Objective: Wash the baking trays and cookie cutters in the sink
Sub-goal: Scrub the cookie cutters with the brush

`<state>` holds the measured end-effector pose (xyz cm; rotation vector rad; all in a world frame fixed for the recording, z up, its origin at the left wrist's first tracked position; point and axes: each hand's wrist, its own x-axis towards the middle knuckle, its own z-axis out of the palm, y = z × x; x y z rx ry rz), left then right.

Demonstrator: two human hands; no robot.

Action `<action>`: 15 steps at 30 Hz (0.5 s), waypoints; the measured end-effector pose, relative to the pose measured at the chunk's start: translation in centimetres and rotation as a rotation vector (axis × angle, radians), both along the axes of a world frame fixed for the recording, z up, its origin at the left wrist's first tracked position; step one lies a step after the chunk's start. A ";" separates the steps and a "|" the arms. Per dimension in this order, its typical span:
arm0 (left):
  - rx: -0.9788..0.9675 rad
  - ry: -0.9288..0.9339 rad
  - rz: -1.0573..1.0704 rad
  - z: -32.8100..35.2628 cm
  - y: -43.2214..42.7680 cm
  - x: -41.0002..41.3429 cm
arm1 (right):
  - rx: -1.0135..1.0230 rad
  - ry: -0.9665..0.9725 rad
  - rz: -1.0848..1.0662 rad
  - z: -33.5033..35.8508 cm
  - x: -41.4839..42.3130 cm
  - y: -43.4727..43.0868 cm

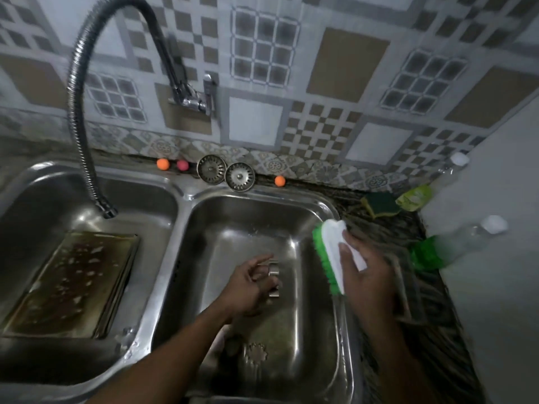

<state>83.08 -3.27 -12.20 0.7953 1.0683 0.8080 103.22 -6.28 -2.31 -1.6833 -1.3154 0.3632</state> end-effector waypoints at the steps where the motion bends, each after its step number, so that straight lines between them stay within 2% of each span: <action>1: 0.011 -0.030 0.018 0.8 0.2 -0.4 | -0.020 0.011 0.090 0.1 -1.5 0.1; 5: 0.127 -0.041 0.016 3.3 0.6 -1.7 | -0.068 -0.109 0.266 -0.3 -5.4 0.4; 10: 0.457 0.233 -0.098 5.3 0.2 -3.0 | -0.085 -0.188 0.241 1.0 -7.7 1.5; 13: 0.420 0.142 -0.013 6.2 0.2 -3.3 | -0.114 -0.120 0.202 1.6 -7.5 2.7; 15: 0.277 -0.028 0.093 6.5 0.5 -3.5 | -0.152 -0.048 0.244 1.9 -7.5 2.4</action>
